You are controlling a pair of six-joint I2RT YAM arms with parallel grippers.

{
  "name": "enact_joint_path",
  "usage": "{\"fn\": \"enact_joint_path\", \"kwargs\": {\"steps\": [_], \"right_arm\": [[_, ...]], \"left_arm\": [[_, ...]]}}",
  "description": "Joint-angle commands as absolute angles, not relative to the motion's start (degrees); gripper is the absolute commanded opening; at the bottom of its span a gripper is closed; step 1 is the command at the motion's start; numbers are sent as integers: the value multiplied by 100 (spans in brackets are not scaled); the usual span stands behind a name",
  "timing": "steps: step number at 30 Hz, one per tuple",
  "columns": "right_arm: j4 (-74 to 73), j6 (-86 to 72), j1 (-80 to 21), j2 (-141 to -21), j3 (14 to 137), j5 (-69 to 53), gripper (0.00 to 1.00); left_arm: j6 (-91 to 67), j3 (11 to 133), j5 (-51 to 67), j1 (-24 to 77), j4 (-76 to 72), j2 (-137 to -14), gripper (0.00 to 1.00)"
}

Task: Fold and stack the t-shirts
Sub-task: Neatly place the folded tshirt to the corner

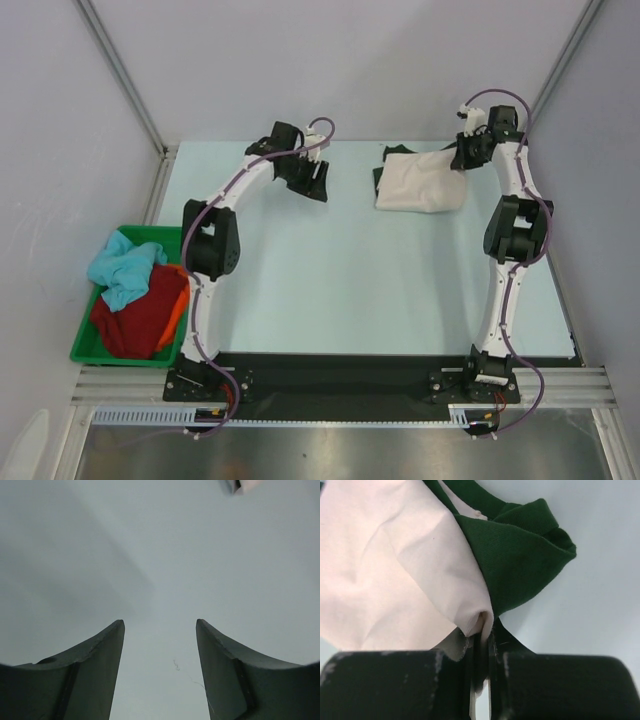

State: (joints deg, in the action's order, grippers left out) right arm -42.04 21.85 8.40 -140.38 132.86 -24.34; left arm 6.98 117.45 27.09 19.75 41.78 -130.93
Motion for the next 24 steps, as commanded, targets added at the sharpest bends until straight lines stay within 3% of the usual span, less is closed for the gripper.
{"fn": "enact_joint_path", "kwargs": {"steps": [1, 24], "right_arm": [[-4070, 2891, 975, -14299, 13763, -1566, 0], [-2418, 2909, 1354, -15020, 14545, 623, 0]], "left_arm": [[984, 11830, 2461, 1977, 4236, -12613, 65], [1318, 11356, 1863, 2408, 4333, -12270, 65]]}}
